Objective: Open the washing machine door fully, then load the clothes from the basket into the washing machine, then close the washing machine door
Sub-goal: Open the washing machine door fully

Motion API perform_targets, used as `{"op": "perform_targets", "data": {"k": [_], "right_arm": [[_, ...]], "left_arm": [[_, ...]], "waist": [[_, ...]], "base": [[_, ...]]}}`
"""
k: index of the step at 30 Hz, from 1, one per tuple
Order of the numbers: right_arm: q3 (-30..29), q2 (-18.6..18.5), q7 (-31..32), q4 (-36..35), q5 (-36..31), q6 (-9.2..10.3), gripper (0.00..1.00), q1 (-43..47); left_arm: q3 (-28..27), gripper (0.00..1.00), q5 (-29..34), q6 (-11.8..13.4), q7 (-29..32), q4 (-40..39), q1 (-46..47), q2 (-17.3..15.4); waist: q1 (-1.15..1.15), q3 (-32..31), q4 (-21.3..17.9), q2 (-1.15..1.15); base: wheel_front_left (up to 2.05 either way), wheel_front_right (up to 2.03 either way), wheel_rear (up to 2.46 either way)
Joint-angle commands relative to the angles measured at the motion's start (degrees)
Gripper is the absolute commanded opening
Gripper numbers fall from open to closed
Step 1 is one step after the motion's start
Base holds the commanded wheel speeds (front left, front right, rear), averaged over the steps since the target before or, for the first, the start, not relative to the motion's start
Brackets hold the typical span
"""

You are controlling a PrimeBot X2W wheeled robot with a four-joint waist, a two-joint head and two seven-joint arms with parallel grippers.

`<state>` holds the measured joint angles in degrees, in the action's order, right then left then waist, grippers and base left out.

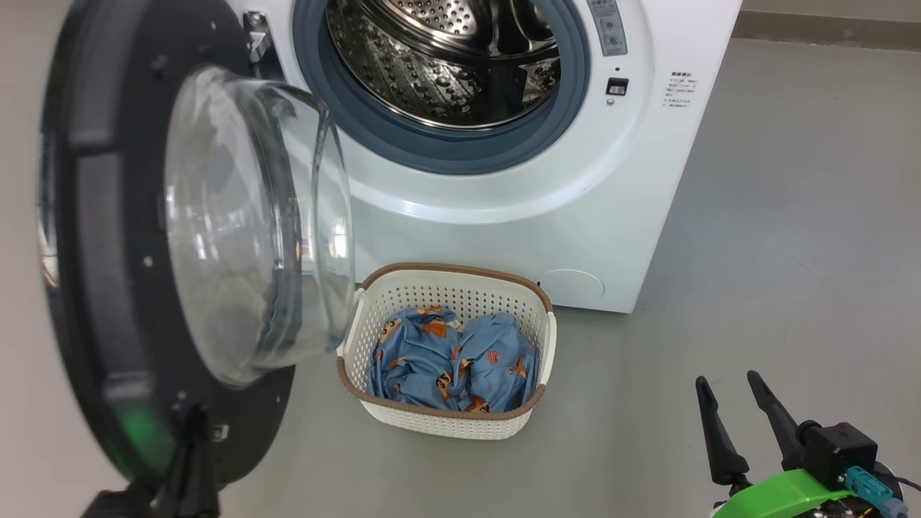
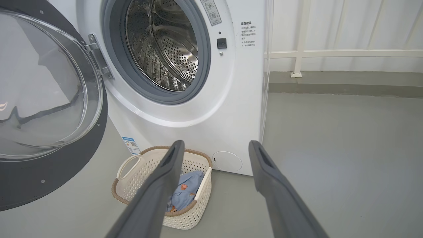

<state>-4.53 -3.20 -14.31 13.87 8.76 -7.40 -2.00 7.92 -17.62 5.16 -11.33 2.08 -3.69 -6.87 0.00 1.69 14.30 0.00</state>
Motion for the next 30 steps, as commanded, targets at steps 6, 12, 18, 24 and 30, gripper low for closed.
{"op": "perform_targets", "data": {"k": [6, 12, 18, 24, 30], "right_arm": [[1.77, -0.47, -0.69, -1.87, 0.25, -0.09, 1.00, -0.77], [1.68, -1.43, -0.69, -2.16, 0.15, -0.09, 1.00, -1.42], [1.69, -2.40, -0.69, -2.59, 0.55, -0.09, 1.00, -2.18], [1.67, -2.92, -0.69, -2.75, 0.63, -0.09, 1.00, -2.87], [2.30, -3.53, -0.69, -2.75, 0.68, -0.09, 1.00, -3.98]], "left_arm": [[-6.31, 0.00, -2.35, 1.82, -0.68, 0.48, 1.62, -2.62], [-11.27, 0.00, -4.92, 3.34, -1.79, 4.21, 4.13, -3.54], [-18.34, 0.00, -8.11, 3.56, -3.28, 8.72, 6.11, -4.99], [-22.14, 0.00, -8.85, 2.04, -3.60, 12.41, 9.30, -7.20], [-25.27, 0.00, -7.74, 1.00, -3.65, 15.16, 12.67, -8.82]], "waist": [[0.00, 1.34, -1.09, 0.00], [0.00, 3.25, -2.31, 0.00], [0.00, 5.20, -3.00, 0.00], [0.00, 6.60, -2.89, 0.00], [0.00, 8.18, -3.07, 0.00]], "base": [[0.00, 0.00, 0.00], [0.00, 0.00, 0.00], [0.00, 0.00, 0.00], [0.00, 0.00, 0.00], [0.00, 0.00, 0.00]]}}
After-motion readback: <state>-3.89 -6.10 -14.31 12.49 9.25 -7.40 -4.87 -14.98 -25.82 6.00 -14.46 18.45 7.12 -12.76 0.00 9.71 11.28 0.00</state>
